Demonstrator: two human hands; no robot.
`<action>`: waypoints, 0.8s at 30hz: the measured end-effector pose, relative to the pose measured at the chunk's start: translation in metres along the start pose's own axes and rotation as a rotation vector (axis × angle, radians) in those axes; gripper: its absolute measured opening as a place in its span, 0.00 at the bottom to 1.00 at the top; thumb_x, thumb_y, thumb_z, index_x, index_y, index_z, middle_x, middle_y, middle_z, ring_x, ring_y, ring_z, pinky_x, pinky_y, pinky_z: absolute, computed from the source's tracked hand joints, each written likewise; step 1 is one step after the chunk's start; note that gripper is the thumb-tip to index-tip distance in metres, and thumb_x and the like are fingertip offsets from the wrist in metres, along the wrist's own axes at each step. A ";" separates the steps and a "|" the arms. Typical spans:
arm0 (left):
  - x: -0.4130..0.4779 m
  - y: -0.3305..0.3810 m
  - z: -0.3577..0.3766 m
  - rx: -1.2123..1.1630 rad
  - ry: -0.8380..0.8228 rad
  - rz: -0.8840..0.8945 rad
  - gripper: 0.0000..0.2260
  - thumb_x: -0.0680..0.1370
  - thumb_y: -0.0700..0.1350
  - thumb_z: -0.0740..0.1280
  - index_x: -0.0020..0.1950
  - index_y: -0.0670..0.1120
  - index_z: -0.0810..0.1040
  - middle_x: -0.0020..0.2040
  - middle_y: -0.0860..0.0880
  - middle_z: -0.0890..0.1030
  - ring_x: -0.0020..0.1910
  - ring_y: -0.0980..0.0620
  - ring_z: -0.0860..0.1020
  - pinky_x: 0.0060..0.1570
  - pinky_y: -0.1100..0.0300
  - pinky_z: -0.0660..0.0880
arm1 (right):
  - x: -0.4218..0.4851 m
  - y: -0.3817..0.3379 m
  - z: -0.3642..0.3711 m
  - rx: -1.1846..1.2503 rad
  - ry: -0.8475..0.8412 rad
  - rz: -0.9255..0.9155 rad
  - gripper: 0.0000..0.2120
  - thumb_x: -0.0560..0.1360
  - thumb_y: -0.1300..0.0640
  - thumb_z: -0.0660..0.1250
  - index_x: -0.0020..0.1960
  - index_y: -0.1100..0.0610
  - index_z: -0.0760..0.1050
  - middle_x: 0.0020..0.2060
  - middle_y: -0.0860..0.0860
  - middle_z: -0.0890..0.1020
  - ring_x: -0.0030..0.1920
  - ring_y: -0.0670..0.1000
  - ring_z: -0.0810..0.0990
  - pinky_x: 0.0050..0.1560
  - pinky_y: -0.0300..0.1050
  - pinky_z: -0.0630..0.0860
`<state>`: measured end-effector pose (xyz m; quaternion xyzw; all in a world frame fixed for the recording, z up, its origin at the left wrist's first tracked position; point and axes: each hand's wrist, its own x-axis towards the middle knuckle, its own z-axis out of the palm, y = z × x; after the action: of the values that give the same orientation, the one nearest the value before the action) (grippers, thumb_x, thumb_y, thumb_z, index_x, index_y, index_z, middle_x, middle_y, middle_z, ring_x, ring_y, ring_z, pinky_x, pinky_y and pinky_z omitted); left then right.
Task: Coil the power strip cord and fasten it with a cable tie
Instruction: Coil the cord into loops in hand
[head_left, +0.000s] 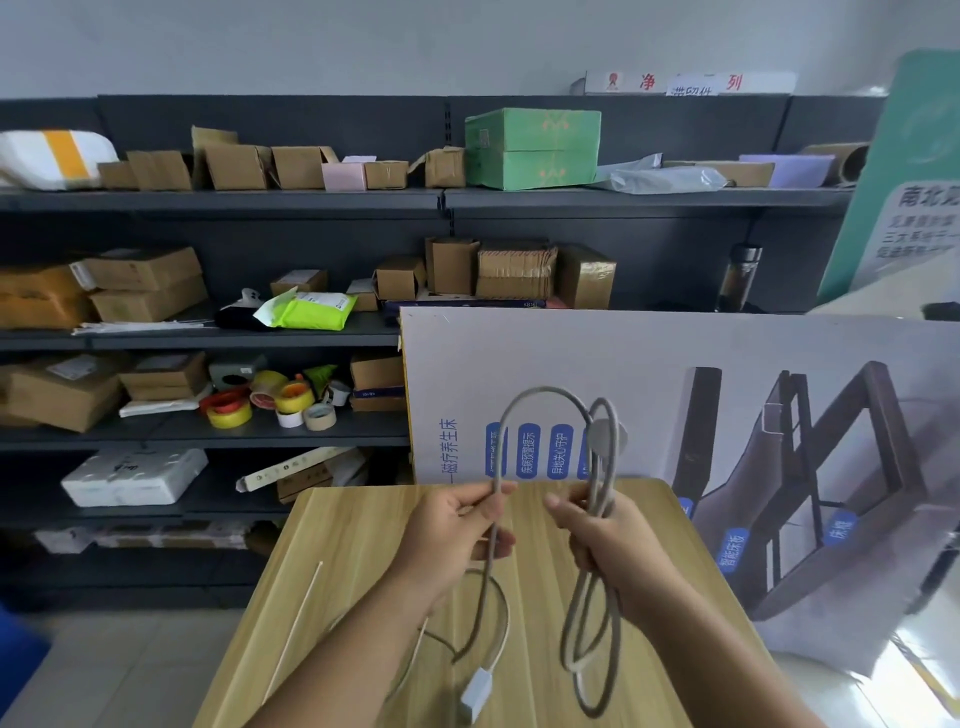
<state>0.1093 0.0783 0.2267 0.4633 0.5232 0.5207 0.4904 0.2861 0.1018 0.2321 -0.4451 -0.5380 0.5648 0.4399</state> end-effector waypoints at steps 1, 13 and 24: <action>0.001 0.003 0.008 0.002 -0.010 -0.001 0.07 0.77 0.41 0.68 0.53 0.45 0.84 0.37 0.47 0.85 0.36 0.47 0.83 0.43 0.51 0.83 | -0.001 0.002 0.007 0.028 -0.032 0.003 0.09 0.72 0.59 0.73 0.40 0.61 0.75 0.22 0.49 0.68 0.20 0.45 0.64 0.21 0.37 0.62; 0.014 0.000 0.008 0.474 0.120 0.233 0.19 0.74 0.65 0.62 0.45 0.52 0.83 0.36 0.57 0.74 0.34 0.59 0.73 0.34 0.67 0.66 | 0.007 0.003 0.009 -0.158 -0.109 0.001 0.13 0.73 0.52 0.72 0.37 0.59 0.74 0.28 0.51 0.73 0.31 0.49 0.70 0.37 0.44 0.69; 0.009 -0.101 0.002 -0.599 -0.074 -0.839 0.24 0.80 0.55 0.60 0.60 0.33 0.75 0.42 0.37 0.83 0.41 0.42 0.82 0.56 0.49 0.77 | 0.001 -0.035 0.005 0.483 -0.290 -0.038 0.12 0.74 0.57 0.66 0.35 0.57 0.66 0.25 0.51 0.67 0.22 0.49 0.70 0.27 0.40 0.72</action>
<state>0.1130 0.0846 0.1258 0.0712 0.4742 0.3894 0.7864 0.2816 0.1028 0.2671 -0.2318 -0.4534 0.7260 0.4621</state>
